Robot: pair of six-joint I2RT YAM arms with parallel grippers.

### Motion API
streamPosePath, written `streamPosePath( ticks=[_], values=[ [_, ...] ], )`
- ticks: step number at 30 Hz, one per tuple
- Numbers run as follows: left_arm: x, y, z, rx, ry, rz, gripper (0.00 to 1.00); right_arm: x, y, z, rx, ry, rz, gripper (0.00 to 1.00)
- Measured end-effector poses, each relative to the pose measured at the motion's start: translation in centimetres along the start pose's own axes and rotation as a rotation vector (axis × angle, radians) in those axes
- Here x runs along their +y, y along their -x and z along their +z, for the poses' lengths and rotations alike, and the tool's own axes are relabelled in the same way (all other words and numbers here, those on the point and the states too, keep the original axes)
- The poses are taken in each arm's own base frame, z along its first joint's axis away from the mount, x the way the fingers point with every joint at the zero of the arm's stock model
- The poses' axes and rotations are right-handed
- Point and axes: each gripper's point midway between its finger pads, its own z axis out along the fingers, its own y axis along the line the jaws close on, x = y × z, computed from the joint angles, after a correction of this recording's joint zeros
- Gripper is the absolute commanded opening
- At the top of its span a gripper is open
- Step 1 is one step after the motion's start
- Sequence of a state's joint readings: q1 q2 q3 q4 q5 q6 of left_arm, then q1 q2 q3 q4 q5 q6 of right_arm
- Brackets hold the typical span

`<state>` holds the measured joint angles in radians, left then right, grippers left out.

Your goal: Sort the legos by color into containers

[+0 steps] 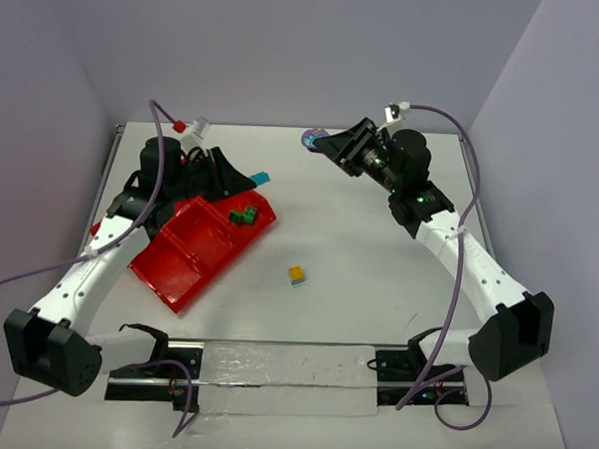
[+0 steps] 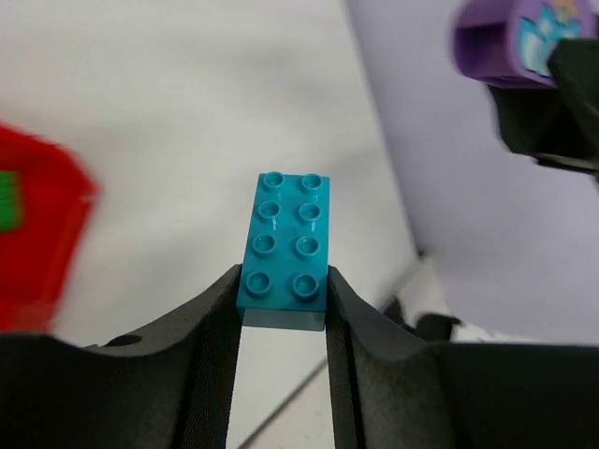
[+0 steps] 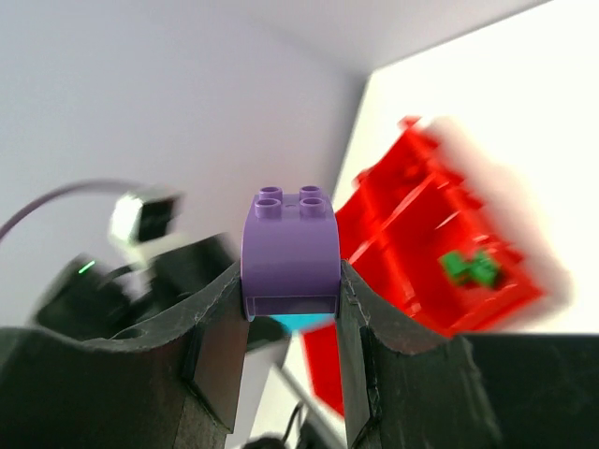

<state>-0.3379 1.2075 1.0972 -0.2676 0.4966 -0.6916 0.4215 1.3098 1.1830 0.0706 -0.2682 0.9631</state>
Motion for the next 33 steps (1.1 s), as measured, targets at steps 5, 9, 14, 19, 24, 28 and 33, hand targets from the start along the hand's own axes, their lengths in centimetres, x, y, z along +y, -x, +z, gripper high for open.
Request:
streamPosePath(
  ticks=[5, 9, 14, 19, 24, 28, 33],
  values=[
    [4.0, 1.2, -3.5, -0.084, 0.318, 0.048, 0.00, -1.3, 1.6, -1.5, -0.069, -0.067, -0.034, 0.00],
    [8.4, -0.3, -5.3, -0.046, 0.550, 0.035, 0.00, -2.5, 1.0, -1.7, -0.054, -0.108, -0.048, 0.00],
    [12.0, -1.8, -7.2, -0.026, 0.739, 0.032, 0.00, -3.9, 0.2, -1.9, -0.026, -0.149, -0.052, 0.00],
    [14.9, -3.8, -8.2, 0.003, 0.850, 0.026, 0.00, -4.2, -0.1, -2.0, -0.014, -0.158, -0.062, 0.00],
    [16.6, -4.7, -8.2, 0.005, 0.905, 0.007, 0.00, -4.2, -0.2, -2.0, -0.007, -0.158, -0.061, 0.00],
    [17.3, -4.9, -7.5, 0.003, 0.919, -0.003, 0.00, -4.3, -0.2, -2.0, -0.006, -0.160, -0.065, 0.00],
    [18.2, -4.8, -6.4, 0.003, 0.927, -0.002, 0.00, -4.4, -0.3, -2.0, -0.001, -0.163, -0.067, 0.00]
  ],
)
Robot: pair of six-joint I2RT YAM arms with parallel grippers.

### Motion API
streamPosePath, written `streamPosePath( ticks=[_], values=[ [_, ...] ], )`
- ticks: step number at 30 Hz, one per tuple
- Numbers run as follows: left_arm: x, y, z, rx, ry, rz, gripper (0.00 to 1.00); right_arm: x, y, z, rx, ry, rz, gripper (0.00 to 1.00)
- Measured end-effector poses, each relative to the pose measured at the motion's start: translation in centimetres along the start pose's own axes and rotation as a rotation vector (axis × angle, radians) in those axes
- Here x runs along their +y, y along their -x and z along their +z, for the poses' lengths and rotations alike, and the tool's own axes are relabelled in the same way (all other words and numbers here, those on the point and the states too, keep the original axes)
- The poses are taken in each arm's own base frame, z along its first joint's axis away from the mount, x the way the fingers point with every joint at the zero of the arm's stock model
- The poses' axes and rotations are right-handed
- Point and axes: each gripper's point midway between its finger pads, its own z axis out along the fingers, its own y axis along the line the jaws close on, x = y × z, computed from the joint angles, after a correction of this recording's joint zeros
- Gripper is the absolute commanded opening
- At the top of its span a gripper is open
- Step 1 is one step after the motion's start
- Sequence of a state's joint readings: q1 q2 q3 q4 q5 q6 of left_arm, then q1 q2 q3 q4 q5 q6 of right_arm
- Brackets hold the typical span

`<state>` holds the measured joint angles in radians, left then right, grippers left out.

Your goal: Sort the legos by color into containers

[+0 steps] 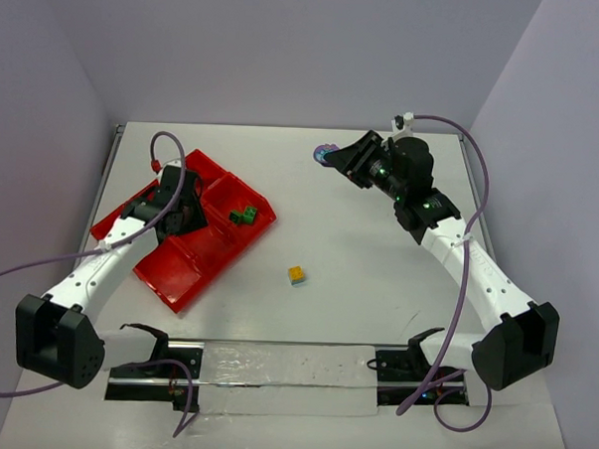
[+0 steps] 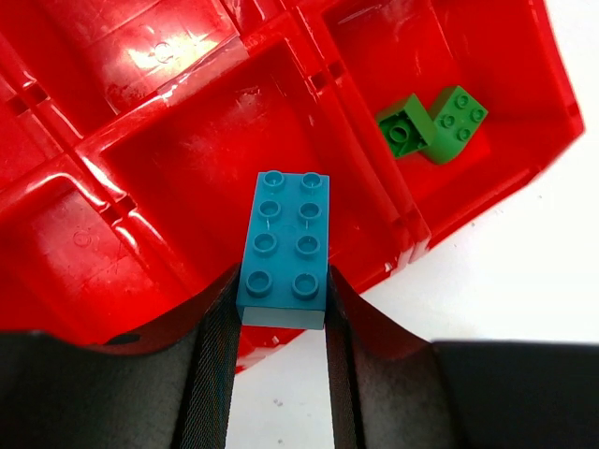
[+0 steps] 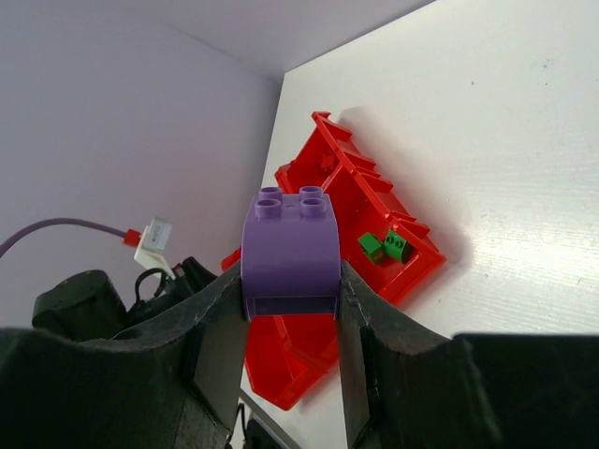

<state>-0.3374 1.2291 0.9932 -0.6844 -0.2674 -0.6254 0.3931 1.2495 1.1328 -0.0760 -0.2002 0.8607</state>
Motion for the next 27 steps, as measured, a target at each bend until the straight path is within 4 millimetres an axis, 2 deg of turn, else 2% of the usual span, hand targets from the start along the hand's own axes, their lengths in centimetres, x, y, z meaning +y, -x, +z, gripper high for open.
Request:
streamPosePath(
  ticks=[10, 22, 25, 27],
  values=[
    [0.1, -1.2, 2.8, 0.033, 0.036, 0.013, 0.00, -0.1, -0.4, 0.2, 0.021, 0.004, -0.005, 0.00],
    [0.1, -1.5, 3.9, 0.033, 0.043, 0.015, 0.03, -0.5, -1.0, 0.3, 0.046, -0.003, -0.010, 0.00],
    [0.1, -1.7, 4.2, 0.038, 0.047, 0.017, 0.23, -0.2, -1.6, 0.3, 0.078, 0.020, -0.017, 0.00],
    [0.1, -1.8, 4.4, 0.042, 0.049, 0.019, 0.55, 0.0, -2.2, 0.4, 0.110, 0.039, -0.026, 0.00]
  ],
)
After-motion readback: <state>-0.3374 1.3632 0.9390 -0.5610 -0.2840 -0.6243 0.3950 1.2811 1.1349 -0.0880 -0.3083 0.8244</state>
